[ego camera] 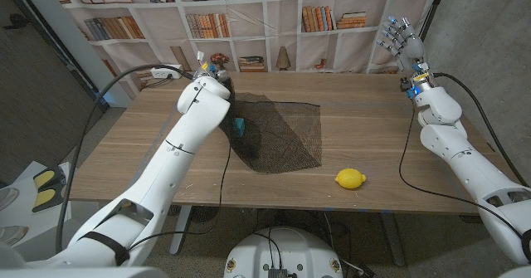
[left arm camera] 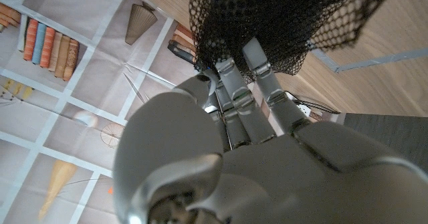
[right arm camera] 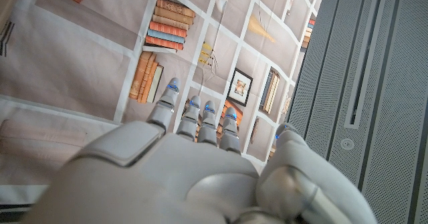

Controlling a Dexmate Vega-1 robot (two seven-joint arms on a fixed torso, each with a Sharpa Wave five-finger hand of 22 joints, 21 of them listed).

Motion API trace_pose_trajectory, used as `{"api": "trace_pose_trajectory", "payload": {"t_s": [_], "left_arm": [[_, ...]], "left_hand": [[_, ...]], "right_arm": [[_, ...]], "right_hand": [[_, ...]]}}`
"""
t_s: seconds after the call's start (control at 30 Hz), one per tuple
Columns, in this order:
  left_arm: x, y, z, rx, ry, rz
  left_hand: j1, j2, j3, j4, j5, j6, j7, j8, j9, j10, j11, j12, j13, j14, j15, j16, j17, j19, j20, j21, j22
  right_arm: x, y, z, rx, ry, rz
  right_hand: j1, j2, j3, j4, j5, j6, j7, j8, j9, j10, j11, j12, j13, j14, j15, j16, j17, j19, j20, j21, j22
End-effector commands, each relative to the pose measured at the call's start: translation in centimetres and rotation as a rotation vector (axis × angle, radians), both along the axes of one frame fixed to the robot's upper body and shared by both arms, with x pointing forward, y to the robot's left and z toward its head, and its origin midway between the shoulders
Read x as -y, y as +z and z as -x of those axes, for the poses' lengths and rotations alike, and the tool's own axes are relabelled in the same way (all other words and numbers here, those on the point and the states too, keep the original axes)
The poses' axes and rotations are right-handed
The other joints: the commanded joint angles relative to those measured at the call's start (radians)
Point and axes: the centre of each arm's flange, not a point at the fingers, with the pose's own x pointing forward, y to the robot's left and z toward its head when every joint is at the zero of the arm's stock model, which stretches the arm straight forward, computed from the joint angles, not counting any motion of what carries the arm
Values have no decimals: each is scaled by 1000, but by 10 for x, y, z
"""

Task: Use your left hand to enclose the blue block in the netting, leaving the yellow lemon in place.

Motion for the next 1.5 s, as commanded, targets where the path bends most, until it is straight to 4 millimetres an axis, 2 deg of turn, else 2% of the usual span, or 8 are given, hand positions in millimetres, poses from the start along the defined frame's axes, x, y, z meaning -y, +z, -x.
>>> {"api": "trace_pose_trajectory", "payload": {"t_s": [0.03,0.27,0.77,1.0,1.13,1.2,1.37,1.5], "left_arm": [[29,8,-35,-120,-101,-135],[48,0,-50,-247,-131,-255],[89,-25,-75,-332,-125,-476],[100,-28,-77,-356,-81,-606],[102,-26,-74,-319,-61,-660],[103,-24,-71,-289,-58,-678],[100,-16,-60,-203,-55,-643],[94,-8,-48,-200,19,-645]], "left_hand": [[1,-9,9,-4,-7,41,29,-8,-3,105,-80,119,176,-1,-13,-9,-2,1,-9,10,-2],[0,-50,-4,-36,-16,57,14,-30,-23,120,-94,87,128,6,-17,-28,-24,-11,-6,23,-6],[-13,-56,-12,-56,-18,58,-15,-73,-60,113,-110,1,34,-26,-15,-159,-159,-64,-11,38,-18],[-79,-155,-82,-59,-19,-234,-110,-212,-119,-239,-44,-289,-84,-445,74,-408,-332,-304,66,-40,-29],[-115,-178,-171,-45,-12,-424,-139,-227,-162,-400,0,-412,-123,-720,164,-446,-373,-447,129,-121,-31],[-132,-174,-208,-37,-8,-471,-143,-221,-183,-469,17,-456,-140,-836,208,-448,-404,-503,133,-161,-32],[-183,-170,-248,-9,-6,-505,-143,-218,-199,-491,16,-472,-151,-860,211,-432,-427,-522,133,-187,-32],[-220,-121,-253,17,-1,-451,-141,-194,-215,-406,11,-445,-163,-747,165,-382,-443,-506,144,-205,-31]], "right_arm": [[4,0,3,2,-20,5],[3,1,1,5,-18,10],[0,1,2,13,-25,22],[1,1,5,15,-32,26],[1,2,4,15,-31,25],[1,3,4,15,-30,26],[-1,4,1,14,-27,23],[-1,4,0,15,-26,21]], "right_hand": [[-2,0,5,-1,-5,11,0,4,4,10,-1,3,4,2,2,1,4,3,-8,2,3],[-3,0,5,-1,-5,11,0,4,4,11,-1,3,4,3,2,1,4,2,-9,2,3],[-3,-1,5,-2,-5,10,0,4,4,10,0,2,4,3,1,1,4,2,-9,3,3],[-4,-2,5,-3,-5,9,1,3,4,10,0,2,4,4,2,1,4,2,-9,3,3],[-4,-3,5,-3,-5,9,0,3,4,10,0,2,4,4,2,1,4,2,-10,3,3],[-4,-3,5,-3,-5,9,0,3,4,10,-1,2,4,4,2,1,4,2,-10,3,3],[-4,-4,4,-3,-5,9,0,3,4,9,-1,2,4,5,1,1,4,2,-10,3,3],[-4,-4,5,-4,-5,10,0,3,4,10,-1,2,4,5,1,1,4,2,-9,3,3]]}}
